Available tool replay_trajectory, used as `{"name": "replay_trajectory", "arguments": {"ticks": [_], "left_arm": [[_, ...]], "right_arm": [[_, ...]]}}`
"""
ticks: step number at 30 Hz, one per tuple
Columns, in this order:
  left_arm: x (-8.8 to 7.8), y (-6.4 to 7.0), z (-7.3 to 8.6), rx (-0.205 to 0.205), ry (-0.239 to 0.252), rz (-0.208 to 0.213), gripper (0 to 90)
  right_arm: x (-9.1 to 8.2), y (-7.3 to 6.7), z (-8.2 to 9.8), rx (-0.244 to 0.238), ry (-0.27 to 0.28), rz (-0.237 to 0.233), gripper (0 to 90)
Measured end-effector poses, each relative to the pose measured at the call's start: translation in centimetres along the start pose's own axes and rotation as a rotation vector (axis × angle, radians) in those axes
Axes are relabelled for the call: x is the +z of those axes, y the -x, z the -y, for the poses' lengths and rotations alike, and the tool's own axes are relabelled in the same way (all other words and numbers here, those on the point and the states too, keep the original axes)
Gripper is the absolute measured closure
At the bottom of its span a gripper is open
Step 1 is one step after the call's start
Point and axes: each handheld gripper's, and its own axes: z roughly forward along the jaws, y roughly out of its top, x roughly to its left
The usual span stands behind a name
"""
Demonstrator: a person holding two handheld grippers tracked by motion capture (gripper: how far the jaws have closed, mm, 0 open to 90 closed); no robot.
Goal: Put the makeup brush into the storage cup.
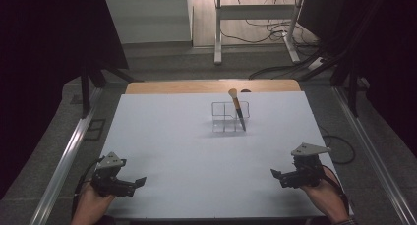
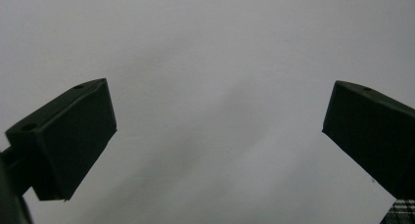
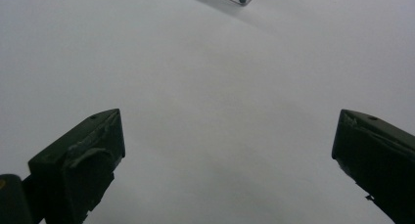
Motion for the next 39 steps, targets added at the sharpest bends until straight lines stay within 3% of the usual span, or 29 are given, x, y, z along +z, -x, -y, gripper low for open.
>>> {"name": "replay_trajectory", "arguments": {"ticks": [39], "left_arm": [[0.0,0.0,0.0,0.002,0.000,-0.003,0.0]], "right_arm": [[-2.5,1.6,3.4,0.060,-0.038,0.076,0.0]]}}
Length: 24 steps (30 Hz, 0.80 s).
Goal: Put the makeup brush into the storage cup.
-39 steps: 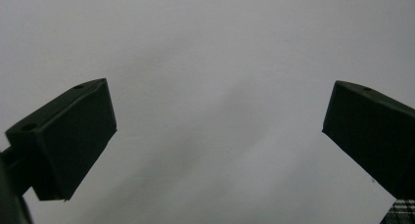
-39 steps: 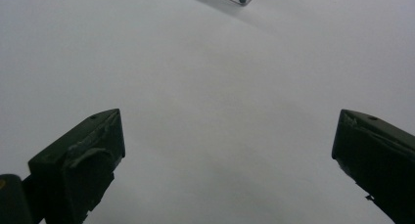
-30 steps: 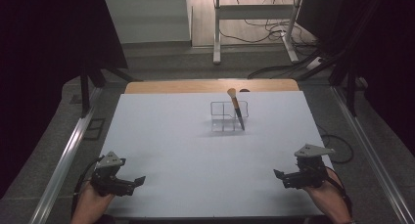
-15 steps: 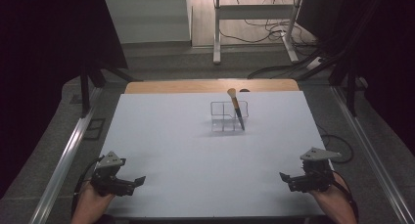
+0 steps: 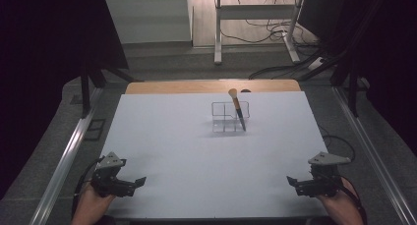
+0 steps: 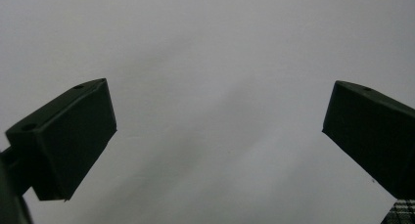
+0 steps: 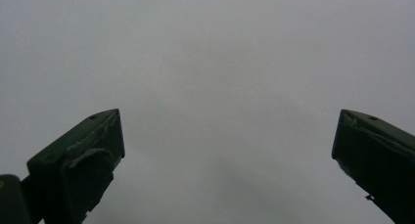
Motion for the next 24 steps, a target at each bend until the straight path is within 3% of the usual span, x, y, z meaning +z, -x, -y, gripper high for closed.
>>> {"name": "replay_trajectory", "arguments": {"ticks": [10,21,24], "left_arm": [[-0.1,0.0,0.1,0.004,0.005,-0.001,0.0],[-0.1,0.0,0.1,0.009,0.001,-0.009,0.0],[-0.1,0.1,0.0,0.010,0.003,-0.010,0.0]], "right_arm": [[-0.3,0.3,0.8,0.007,-0.011,0.013,0.0],[-0.2,0.7,1.7,0.038,-0.047,-0.002,0.0],[-0.1,0.6,1.7,0.026,-0.055,-0.001,0.0]]}}
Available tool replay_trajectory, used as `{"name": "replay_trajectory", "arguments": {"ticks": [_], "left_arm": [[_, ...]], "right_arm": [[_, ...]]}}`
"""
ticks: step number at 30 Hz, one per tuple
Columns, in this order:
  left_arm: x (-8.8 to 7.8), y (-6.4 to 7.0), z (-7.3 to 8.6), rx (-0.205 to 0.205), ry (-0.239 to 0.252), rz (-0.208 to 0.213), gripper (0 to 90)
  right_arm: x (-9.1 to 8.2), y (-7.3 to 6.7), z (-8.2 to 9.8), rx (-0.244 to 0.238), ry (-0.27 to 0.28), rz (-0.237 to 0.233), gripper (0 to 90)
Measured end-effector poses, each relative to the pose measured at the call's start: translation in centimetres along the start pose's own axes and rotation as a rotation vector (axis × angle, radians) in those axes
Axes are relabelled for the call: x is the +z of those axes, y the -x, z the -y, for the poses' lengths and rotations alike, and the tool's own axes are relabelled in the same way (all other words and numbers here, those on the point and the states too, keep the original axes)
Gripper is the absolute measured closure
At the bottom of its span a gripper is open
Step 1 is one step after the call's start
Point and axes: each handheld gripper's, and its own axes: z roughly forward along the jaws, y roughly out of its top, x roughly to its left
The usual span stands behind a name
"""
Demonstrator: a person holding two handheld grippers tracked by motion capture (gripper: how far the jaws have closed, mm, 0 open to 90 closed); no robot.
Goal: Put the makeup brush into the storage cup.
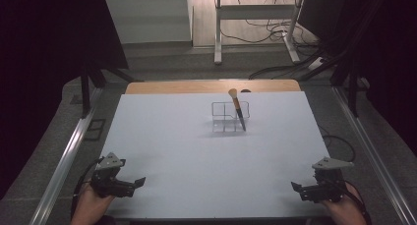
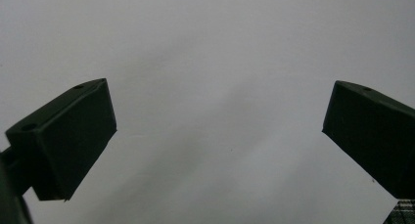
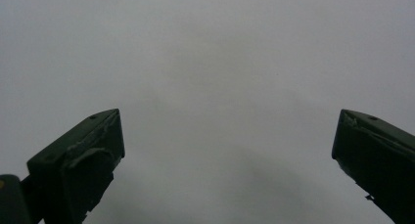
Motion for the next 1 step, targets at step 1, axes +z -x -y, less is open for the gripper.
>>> {"name": "replay_trajectory", "arguments": {"ticks": [1], "left_arm": [[0.02,0.03,-0.05,0.003,-0.003,0.000,0.0]], "right_arm": [[0.05,-0.03,0.01,-0.004,-0.003,0.002,0.0]]}}
